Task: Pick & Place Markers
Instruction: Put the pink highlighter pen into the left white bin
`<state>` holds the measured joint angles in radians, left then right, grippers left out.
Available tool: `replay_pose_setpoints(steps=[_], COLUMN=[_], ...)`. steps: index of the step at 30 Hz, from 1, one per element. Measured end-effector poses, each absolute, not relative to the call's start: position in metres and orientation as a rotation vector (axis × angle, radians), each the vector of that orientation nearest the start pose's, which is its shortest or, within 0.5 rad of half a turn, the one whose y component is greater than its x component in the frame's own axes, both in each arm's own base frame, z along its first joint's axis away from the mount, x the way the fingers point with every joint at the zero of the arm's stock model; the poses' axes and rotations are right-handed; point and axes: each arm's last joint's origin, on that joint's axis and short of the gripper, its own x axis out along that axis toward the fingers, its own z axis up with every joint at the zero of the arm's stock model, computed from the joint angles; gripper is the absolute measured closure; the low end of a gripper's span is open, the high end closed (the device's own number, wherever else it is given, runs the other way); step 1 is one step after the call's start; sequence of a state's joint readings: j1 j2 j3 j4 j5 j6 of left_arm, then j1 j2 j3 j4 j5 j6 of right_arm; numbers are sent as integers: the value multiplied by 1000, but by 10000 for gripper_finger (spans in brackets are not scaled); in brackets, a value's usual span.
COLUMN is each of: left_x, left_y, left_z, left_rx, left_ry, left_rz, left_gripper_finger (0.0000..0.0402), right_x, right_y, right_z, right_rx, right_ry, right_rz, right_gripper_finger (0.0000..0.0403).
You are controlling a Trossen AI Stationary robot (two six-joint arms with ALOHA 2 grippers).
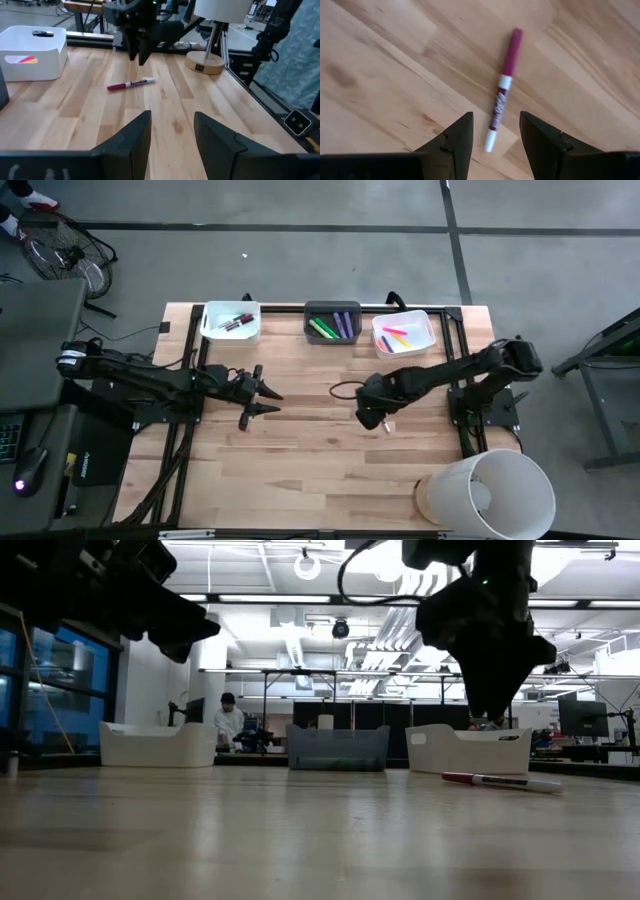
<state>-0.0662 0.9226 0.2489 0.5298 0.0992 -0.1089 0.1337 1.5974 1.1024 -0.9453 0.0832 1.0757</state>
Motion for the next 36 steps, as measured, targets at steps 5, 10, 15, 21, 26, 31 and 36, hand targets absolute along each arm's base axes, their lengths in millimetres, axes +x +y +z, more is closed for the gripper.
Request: replay_pose_setpoints(steps=[5, 10, 15, 21, 26, 31, 36], left_x=[184, 184, 184, 184, 184, 184, 184], left_y=[-15, -15, -15, -15, -15, -15, -15], left_z=[194, 194, 193, 192, 192, 192, 192], left_rx=[-97, -82, -83, -83, -86, -88, -90], left_ry=[153, 154, 167, 174, 175, 175, 175], left_rz=[-158, -162, -163, -163, -165, -164, -163], left_gripper_finger=[254, 254, 254, 254, 254, 254, 254], right_x=[295, 301, 302, 291, 282, 279, 272], right_y=[39, 43, 48, 49, 49, 49, 49], right_z=[191, 171, 169, 155, 136, 128, 122], right_rx=[748, 737, 691, 661, 711, 739, 669], right_ry=[1397, 1481, 1452, 1484, 1472, 1455, 1491], right_rz=[-738, -727, -738, -778, -742, -706, -651], right_gripper_finger=[254, 254, 254, 254, 254, 254, 255])
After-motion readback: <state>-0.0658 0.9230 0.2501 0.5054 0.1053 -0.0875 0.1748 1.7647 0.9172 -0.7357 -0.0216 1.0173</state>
